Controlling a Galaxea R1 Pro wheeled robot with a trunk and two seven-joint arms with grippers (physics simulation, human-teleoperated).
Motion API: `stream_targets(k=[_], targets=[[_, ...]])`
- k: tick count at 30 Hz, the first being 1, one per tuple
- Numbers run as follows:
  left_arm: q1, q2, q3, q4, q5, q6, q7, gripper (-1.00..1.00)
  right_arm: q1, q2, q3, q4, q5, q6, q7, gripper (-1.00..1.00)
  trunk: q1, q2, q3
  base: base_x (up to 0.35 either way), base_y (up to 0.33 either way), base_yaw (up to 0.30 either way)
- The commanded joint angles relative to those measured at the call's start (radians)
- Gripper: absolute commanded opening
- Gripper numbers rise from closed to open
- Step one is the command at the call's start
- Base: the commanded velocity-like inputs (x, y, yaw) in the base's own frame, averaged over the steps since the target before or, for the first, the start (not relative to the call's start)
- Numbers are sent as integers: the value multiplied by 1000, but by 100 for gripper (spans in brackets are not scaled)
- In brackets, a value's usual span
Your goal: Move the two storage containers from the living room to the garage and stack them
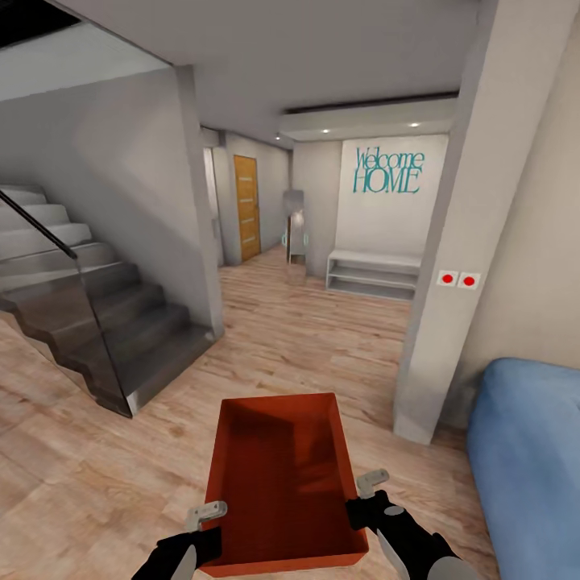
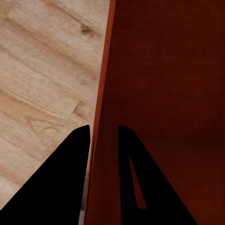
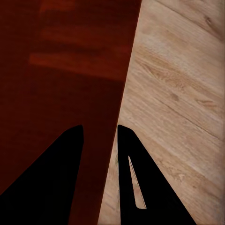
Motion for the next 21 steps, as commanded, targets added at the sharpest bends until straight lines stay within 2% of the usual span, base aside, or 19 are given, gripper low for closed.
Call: stream_targets(k=[1, 21], targets=[[1, -1, 3, -4, -27, 5, 12, -100, 0, 35, -22, 0, 2, 6, 33, -100, 1, -1, -1, 325, -73, 0], [0, -1, 3, -4, -27, 5, 12, -100, 0, 35, -23, 0, 2, 6, 33, -100, 1, -1, -2, 325, -73, 0]])
